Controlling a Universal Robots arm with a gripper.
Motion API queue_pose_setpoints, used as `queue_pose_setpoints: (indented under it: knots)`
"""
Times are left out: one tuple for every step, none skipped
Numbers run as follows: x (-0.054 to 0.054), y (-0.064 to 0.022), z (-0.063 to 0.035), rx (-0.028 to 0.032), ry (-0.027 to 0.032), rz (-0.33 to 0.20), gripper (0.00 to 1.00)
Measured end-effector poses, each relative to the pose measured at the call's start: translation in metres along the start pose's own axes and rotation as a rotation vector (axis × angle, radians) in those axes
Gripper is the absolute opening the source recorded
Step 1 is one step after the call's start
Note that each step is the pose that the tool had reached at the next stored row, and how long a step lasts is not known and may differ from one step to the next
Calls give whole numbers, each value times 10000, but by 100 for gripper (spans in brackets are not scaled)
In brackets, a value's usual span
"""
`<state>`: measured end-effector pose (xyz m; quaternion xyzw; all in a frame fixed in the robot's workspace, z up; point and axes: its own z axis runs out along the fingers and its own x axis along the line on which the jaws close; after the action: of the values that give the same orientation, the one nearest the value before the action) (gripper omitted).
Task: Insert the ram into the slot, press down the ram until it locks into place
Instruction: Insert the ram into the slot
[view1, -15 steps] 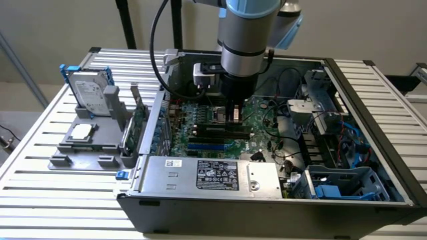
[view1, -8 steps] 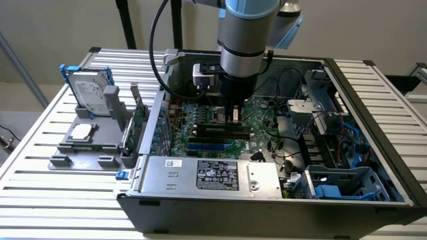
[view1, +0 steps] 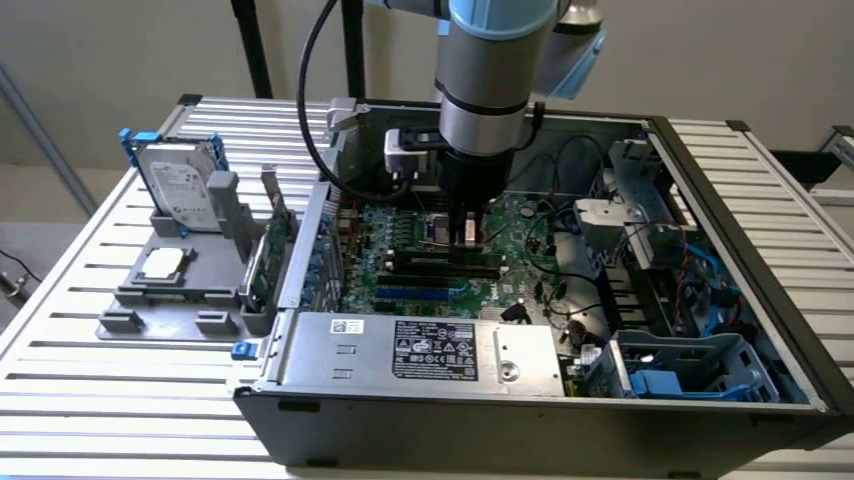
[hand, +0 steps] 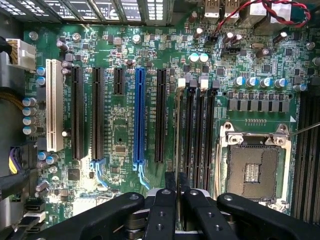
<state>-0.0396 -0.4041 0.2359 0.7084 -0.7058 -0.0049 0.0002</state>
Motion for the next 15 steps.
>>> queue_pose_setpoints:
  knots:
    - [-2,0,1,1,12,0,13]
    - [-4,0,1,2,23,0,13]
    - [-7,0,1,3,32,0,13]
    - [-9,0,2,4,38,0,13]
    - [-11,0,3,5,42,0,13]
    - [-13,0,4,6,43,0,13]
    - [-21,0,10,5,46,0,13]
    - [-23,-5,16,5,46,10,13]
    - [-23,-6,18,6,46,12,13]
    - [-23,-6,20,6,45,13,13]
    - [-23,-7,22,6,45,13,13]
    - [-23,-7,25,7,44,15,13]
    - [-23,-8,28,7,45,17,13]
    - [-23,-8,30,6,46,19,13]
    - [-23,-8,32,5,47,21,13]
